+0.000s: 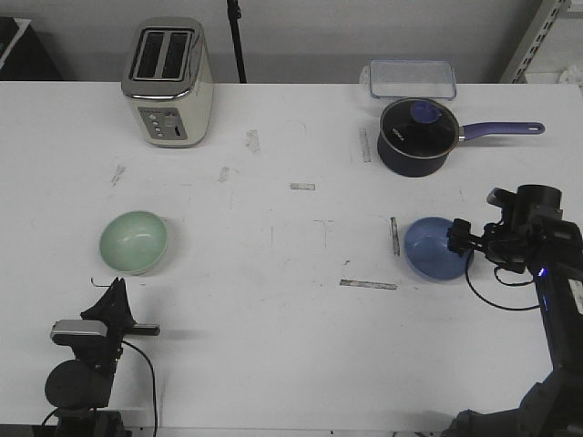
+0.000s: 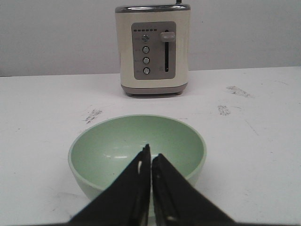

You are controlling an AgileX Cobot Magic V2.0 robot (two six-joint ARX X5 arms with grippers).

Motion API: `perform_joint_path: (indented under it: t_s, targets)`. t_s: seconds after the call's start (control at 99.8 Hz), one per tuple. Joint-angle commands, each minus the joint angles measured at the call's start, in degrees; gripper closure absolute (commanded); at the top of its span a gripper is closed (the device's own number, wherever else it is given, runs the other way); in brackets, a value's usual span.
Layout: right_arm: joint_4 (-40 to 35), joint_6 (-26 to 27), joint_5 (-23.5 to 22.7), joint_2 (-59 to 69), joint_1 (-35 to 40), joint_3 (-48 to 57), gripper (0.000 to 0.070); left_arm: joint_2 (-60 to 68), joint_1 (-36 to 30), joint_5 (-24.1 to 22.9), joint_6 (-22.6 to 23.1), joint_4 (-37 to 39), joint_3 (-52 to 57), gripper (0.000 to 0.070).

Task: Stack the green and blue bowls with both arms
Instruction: 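Lower the right gripper and grasp the rim of the blue bowl, then drag the blue bowl with the right gripper toward the table center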

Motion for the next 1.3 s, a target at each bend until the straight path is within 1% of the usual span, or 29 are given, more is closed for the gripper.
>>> perform_joint_path:
  t_s: [0.0,0.12,0.18,0.261,0.351,0.541,0.601,0.832,1.002,1.133,1.293]
  targets:
    - [0.55,-0.28,0.17,2.36,0.46,0.44,0.0146,-0.11,0.02,0.02,0.11,0.76,-1.25,0.0698]
    - [1.38,-0.22,1.88,4.66,1.18,0.44,0.0147,-0.11,0.02,0.04,0.09,0.76,-1.25,0.0698]
    - [1.60,-0.20,1.95,5.51,1.33,0.44,0.0151,-0.11,0.02,0.02,0.09,0.76,-1.27,0.0698]
    - [1.53,-0.20,1.97,6.36,1.36,0.42,0.0194,-0.11,0.02,0.04,0.09,0.76,-1.27,0.0698]
    - [1.55,-0.20,1.95,6.82,1.38,0.39,0.0313,-0.11,0.02,0.04,0.09,0.76,-1.27,0.0698]
    - [1.97,-0.20,1.95,6.84,1.36,0.39,0.0627,-0.11,0.02,0.02,0.09,0.76,-1.27,0.0698]
    - [1.99,-0.20,1.92,6.82,1.36,0.39,0.0696,-0.11,0.02,0.02,0.09,0.76,-1.27,0.0698]
    - [2.47,1.60,1.68,4.68,1.38,0.39,0.0696,-0.11,0.02,0.04,0.09,0.76,-1.25,0.0698]
    - [3.32,5.27,1.70,0.79,2.29,0.42,0.0696,-0.11,0.02,0.04,0.09,0.76,-1.27,0.0698]
    - [4.11,7.69,1.70,-1.31,5.55,0.42,0.0696,-0.11,0.02,0.04,0.11,0.76,-1.25,0.0698]
    - [4.74,12.85,1.77,-1.51,13.09,0.39,0.0696,-0.11,0.02,0.02,0.11,0.76,-1.27,0.0698]
